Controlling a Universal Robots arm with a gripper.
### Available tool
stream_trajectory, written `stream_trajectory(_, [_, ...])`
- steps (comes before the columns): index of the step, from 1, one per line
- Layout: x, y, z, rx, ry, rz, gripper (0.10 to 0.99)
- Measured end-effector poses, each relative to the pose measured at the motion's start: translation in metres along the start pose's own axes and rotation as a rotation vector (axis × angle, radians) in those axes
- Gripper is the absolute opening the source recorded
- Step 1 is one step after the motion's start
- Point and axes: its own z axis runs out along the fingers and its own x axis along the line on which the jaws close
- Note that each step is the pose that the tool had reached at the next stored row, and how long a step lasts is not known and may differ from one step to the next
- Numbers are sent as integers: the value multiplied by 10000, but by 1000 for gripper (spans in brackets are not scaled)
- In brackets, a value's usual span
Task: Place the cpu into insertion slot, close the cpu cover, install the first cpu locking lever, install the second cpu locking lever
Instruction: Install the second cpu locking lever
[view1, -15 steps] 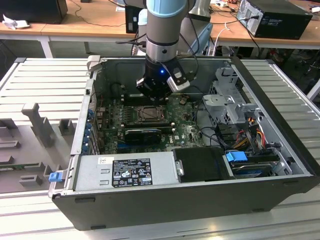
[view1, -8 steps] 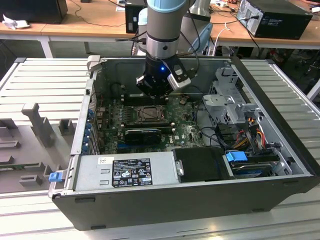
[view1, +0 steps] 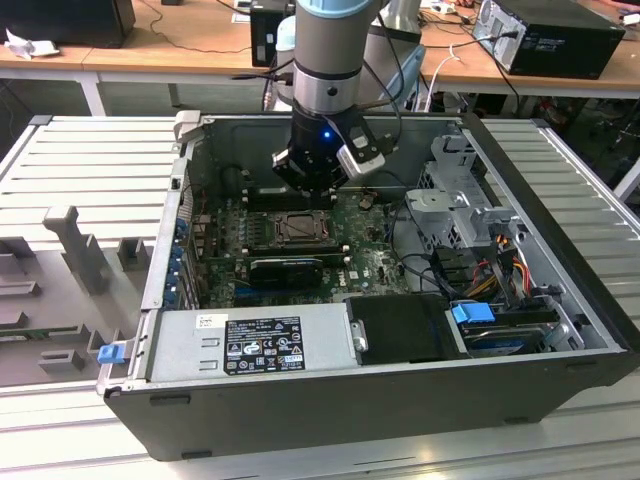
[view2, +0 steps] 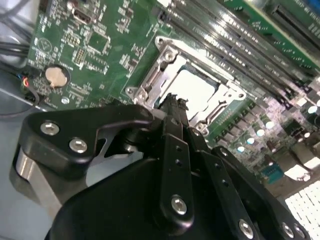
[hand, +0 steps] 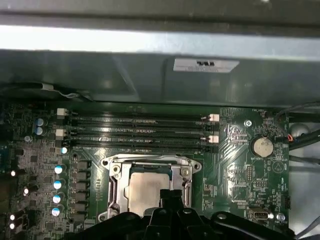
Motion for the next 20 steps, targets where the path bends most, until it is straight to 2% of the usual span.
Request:
stream_trajectory(3, [0,2,-76,7,-1,2,106])
stream_trajectory(6, [0,7,-143,64,1,0,106])
stream_trajectory(9, [1,-19,-147,71,1,1,106])
stream_trajectory(11, [4,-93,-151,71,0,1,106])
stream_trajectory(14, [6,-156,-151,64,-1,1,106])
stream_trajectory(20, [12,-226,-142,64,-1,0,106])
